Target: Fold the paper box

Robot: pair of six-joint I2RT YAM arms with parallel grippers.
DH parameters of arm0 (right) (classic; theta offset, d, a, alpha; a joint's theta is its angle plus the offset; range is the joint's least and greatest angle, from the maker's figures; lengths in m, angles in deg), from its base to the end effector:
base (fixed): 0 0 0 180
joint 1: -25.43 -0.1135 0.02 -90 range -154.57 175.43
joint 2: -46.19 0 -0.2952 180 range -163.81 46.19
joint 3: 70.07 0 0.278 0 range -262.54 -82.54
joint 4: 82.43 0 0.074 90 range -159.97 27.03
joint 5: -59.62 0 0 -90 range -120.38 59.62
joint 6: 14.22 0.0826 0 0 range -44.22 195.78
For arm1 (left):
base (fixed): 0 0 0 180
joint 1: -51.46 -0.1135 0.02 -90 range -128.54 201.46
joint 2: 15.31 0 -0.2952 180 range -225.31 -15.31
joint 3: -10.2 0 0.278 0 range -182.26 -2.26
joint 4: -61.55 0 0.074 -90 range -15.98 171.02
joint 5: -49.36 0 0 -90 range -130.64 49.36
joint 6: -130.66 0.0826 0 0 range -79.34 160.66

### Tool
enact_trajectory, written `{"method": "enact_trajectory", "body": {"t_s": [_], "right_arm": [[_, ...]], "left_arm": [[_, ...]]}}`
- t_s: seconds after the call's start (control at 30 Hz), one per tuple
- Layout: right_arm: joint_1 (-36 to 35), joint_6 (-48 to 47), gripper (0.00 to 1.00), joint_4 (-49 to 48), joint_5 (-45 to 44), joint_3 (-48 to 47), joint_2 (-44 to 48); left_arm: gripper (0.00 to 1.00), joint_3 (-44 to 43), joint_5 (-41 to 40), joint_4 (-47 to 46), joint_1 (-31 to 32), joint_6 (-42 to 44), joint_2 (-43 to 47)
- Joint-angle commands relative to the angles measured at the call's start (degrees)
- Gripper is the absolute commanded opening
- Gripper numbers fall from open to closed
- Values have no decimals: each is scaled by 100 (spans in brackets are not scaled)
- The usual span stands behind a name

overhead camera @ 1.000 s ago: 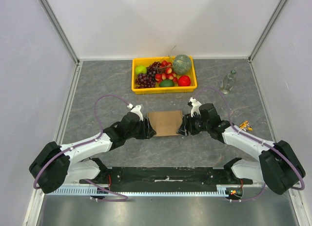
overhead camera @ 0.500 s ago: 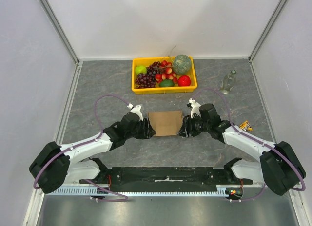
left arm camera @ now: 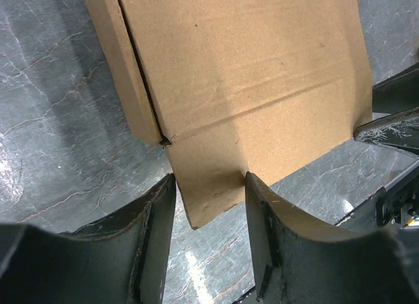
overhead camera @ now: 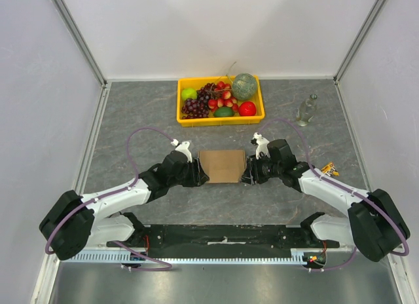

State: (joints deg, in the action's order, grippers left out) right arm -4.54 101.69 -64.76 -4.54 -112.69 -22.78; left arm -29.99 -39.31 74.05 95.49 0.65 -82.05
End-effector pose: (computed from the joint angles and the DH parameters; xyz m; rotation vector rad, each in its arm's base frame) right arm 0.2158 0.1660 0.1626 -0.3259 2.4458 0.9859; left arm 0.1955 -0.1916 0.1618 0.0967 2.3795 -0.7800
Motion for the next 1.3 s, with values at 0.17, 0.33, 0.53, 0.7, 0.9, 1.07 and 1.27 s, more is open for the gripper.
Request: {"method": "enact_trajectory", "body": {"t_s": [0.17, 0.33, 0.53, 0.7, 0.9, 1.07, 1.27], "right_arm": [[27, -113, 43, -477, -44, -9, -222], [36, -165, 41, -802, -141, 123, -301], [71, -122, 41, -1075, -229, 194, -345], [88, -86, 41, -1277, -334, 220, -354], [106, -86, 41, -1391, -458, 211, -407], [106, -60, 41, -1444, -484, 211, -468], [115, -7, 40, -1585, -440, 229, -574]], "left_arm": [[51, -5, 70, -363, -26, 204, -137], [51, -14, 61, -407, -35, 265, -216], [51, 13, 35, -565, -105, 371, -357], [51, 21, 44, -671, -289, 582, -480], [52, -84, 17, -496, -448, 836, -559], [56, -110, -97, -232, -483, 933, -498], [56, -66, -106, -188, -545, 977, -428]]}}
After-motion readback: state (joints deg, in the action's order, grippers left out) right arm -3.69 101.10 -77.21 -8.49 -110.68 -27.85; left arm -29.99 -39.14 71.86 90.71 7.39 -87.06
